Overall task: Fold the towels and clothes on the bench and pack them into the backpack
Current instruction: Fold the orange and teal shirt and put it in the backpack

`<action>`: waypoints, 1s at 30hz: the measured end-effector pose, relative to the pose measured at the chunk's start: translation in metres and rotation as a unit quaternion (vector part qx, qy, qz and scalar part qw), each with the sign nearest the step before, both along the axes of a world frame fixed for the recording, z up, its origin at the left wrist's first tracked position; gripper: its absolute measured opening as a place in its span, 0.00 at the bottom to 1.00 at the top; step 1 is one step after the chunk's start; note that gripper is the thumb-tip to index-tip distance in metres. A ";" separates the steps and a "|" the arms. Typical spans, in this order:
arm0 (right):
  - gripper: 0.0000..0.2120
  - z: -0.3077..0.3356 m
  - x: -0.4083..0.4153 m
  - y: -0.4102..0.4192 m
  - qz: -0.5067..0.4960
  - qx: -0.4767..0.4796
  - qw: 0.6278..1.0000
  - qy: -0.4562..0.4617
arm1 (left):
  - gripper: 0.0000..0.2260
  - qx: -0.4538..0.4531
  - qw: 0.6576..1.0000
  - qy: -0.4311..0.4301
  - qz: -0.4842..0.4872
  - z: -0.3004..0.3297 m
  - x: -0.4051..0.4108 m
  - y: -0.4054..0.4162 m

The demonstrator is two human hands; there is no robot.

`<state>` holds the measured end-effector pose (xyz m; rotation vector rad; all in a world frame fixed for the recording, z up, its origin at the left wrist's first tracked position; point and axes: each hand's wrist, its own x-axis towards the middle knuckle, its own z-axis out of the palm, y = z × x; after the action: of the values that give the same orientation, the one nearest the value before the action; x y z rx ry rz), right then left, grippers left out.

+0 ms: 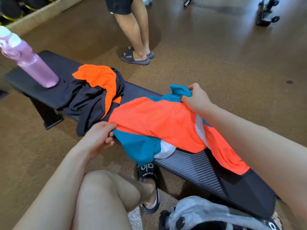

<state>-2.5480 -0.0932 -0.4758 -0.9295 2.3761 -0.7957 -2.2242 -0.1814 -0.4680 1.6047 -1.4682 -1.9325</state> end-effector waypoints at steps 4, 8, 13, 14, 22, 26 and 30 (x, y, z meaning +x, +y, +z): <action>0.35 -0.005 0.011 0.013 0.004 0.081 0.996 -0.021 | 0.29 -0.003 0.987 -0.076 -0.141 -0.003 -0.003 0.014; 0.38 -0.017 0.035 0.047 0.043 0.086 0.990 0.100 | 0.34 -0.115 0.944 -0.102 -0.291 0.000 -0.023 0.035; 0.35 -0.017 0.053 0.087 0.066 0.085 0.978 0.179 | 0.35 -0.334 0.855 -0.225 -0.327 -0.014 -0.051 0.068; 0.31 -0.015 0.053 0.094 0.083 0.078 0.972 0.206 | 0.31 -0.342 0.853 -0.227 -0.322 -0.016 -0.053 0.072; 0.09 0.011 0.022 0.112 0.041 -0.094 0.993 0.051 | 0.17 -0.409 0.839 -0.270 -0.236 -0.001 -0.036 0.057; 0.15 0.025 -0.007 0.093 0.038 -0.036 0.998 0.038 | 0.25 -0.517 0.767 -0.353 -0.143 0.003 -0.028 0.049; 0.22 0.028 0.004 0.116 0.034 0.013 0.988 0.147 | 0.30 -0.589 0.716 -0.274 -0.256 -0.002 -0.049 0.078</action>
<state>-2.5440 0.0231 -0.4476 -1.1807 2.5805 -0.6349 -2.2734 -0.1035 -0.4696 1.1142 -2.7195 -0.1677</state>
